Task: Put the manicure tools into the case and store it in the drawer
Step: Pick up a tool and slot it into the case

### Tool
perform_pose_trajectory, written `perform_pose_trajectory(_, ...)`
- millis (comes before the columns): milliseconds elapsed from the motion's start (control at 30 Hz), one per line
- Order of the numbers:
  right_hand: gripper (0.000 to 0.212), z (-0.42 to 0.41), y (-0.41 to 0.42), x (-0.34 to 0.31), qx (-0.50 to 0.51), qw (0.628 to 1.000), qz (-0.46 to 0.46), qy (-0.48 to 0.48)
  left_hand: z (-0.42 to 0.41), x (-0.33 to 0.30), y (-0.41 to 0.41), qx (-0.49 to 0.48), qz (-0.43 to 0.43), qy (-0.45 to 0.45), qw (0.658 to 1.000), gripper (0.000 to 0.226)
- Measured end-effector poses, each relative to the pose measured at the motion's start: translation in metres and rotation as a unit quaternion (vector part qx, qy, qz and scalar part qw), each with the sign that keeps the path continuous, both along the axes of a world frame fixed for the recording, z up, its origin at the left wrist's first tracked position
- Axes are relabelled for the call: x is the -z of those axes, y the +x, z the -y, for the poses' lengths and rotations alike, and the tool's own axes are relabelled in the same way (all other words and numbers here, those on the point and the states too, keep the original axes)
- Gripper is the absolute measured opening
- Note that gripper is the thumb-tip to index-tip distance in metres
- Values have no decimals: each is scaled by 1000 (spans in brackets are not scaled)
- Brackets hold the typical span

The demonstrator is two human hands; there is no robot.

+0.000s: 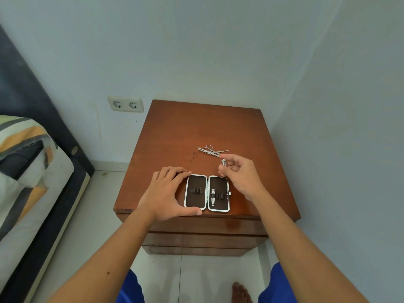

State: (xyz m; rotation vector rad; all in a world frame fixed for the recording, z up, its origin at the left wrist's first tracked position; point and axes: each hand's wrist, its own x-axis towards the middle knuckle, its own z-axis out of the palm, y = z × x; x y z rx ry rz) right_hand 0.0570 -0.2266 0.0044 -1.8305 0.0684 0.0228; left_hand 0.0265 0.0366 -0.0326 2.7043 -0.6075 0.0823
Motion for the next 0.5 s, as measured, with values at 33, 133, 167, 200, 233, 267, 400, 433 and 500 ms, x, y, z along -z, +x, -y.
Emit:
perform_pose_trajectory(33,34,-1,-1,1,-3,1000,1,0,0,0,0,0,3,-2,1000,123)
perform_pose_trajectory(133,34,-3,-2,3,-6,1000,-5,8,0,0,0,1,6,-1,1000,122)
perform_pose_trajectory(167,33,-4,-3,3,-7,1000,-9,10,0,0,0,2,4,-1,1000,123)
perform_pose_trajectory(200,33,-4,-3,4,-7,1000,-13,13,0,0,0,1,3,-1,1000,123)
perform_pose_trajectory(233,32,-4,-3,4,-8,1000,-16,16,0,0,0,1,4,-1,1000,123)
perform_pose_trajectory(267,31,-5,-4,5,-9,1000,-16,20,0,0,0,1,6,-1,1000,123)
perform_pose_trajectory(400,29,-3,-5,8,-15,999,-17,26,0,0,0,2,2,-3,1000,124)
perform_pose_trajectory(433,29,-2,-6,8,-17,999,-18,21,0,0,0,2,0,-2,1000,124)
perform_pose_trajectory(500,29,2,-8,9,-21,1000,-12,6,0,0,0,3,2,-2,1000,124)
